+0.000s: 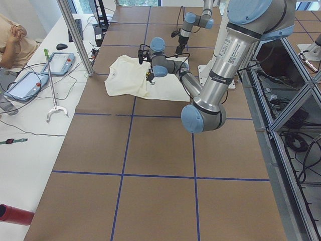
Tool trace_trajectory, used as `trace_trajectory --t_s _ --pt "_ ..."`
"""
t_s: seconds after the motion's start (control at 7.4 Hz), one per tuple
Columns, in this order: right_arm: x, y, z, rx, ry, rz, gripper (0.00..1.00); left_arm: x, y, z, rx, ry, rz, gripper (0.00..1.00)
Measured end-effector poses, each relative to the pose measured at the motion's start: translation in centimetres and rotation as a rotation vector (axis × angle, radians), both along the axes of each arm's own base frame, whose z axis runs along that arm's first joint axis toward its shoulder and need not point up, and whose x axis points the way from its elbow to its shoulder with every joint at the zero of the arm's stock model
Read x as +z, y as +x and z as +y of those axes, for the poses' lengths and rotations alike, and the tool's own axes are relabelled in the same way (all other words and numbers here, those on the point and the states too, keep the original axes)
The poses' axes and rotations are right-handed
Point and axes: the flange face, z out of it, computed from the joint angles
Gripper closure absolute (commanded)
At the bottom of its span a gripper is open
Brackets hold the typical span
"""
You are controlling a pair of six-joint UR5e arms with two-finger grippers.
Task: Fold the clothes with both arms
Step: 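Fold the other sleeve across the chest with the left gripper, then move both grippers to the hem corners nearest the robot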
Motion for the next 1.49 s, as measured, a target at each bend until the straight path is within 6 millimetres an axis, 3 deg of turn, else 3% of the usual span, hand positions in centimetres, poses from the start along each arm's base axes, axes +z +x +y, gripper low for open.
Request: trace_trajectory --t_s 0.27,0.54,0.81,0.95,1.22,1.49 --pt "1.1 -1.7 4.6 0.010 -0.038 0.067 0.27 0.4 0.1 -0.1 0.001 -0.008 -0.005 0.28" --pt "2.1 -2.0 5.3 0.025 -0.049 0.105 0.51 0.9 0.5 -0.1 0.004 -0.015 -0.013 0.28" --pt "2.7 -1.4 4.8 0.040 -0.047 0.121 0.95 1.1 0.7 -0.2 0.005 -0.017 -0.016 0.28" --pt "3.2 -1.1 4.7 0.048 -0.041 0.132 1.00 1.1 0.7 -0.2 0.005 -0.017 -0.017 0.28" --pt "3.8 -0.6 4.5 0.057 -0.030 0.144 1.00 1.2 0.7 -0.1 0.004 -0.020 -0.018 0.28" --pt "3.0 0.4 4.6 0.054 -0.024 0.127 1.00 2.0 0.7 0.7 -0.037 -0.066 -0.030 0.29"
